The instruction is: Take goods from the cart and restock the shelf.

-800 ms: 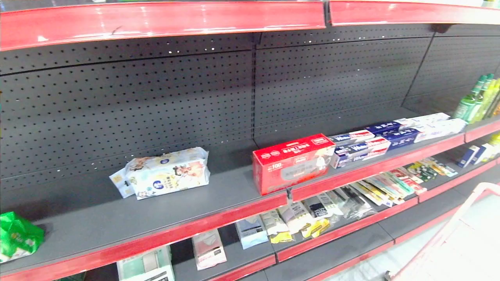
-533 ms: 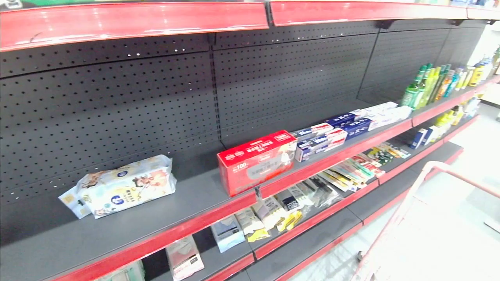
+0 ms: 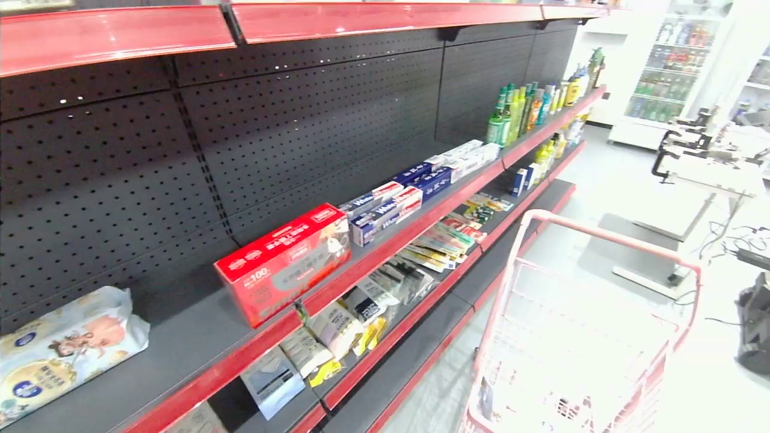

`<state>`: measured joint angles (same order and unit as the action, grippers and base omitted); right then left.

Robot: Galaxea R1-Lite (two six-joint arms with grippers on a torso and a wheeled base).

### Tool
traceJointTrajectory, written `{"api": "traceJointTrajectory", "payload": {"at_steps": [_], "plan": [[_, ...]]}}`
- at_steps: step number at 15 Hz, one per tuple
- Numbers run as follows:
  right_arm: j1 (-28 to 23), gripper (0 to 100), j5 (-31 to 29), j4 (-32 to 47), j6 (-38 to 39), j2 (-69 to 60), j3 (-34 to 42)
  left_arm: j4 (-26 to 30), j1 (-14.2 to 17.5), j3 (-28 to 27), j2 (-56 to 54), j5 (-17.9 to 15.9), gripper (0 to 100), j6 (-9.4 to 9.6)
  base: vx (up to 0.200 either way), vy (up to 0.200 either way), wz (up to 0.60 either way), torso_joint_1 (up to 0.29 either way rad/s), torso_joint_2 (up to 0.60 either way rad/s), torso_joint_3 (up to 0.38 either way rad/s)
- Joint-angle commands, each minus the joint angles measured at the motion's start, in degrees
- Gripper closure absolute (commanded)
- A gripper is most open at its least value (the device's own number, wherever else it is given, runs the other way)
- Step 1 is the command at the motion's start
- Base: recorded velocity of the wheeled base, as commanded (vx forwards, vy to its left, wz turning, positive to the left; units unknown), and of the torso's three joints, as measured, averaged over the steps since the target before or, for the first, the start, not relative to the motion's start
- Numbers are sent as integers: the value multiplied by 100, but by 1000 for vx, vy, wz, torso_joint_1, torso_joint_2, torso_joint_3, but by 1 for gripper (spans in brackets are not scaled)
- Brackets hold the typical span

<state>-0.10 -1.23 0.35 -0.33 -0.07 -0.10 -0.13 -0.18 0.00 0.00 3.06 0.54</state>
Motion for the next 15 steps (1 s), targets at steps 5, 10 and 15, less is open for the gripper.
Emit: {"api": "traceJointTrajectory", "payload": {"at_steps": [5,10,15], "plan": [[1,0,0,0,-2,7,1,-4,1,0,9,2,0,-1,0,0,-600,3,6,1],[1,0,-9,0,7,7,1,-4,1,0,9,2,0,-1,0,0,-120,0,0,0],[1,0,-9,0,7,7,1,-4,1,0,9,2,0,-1,0,0,0,0,0,0]]}}
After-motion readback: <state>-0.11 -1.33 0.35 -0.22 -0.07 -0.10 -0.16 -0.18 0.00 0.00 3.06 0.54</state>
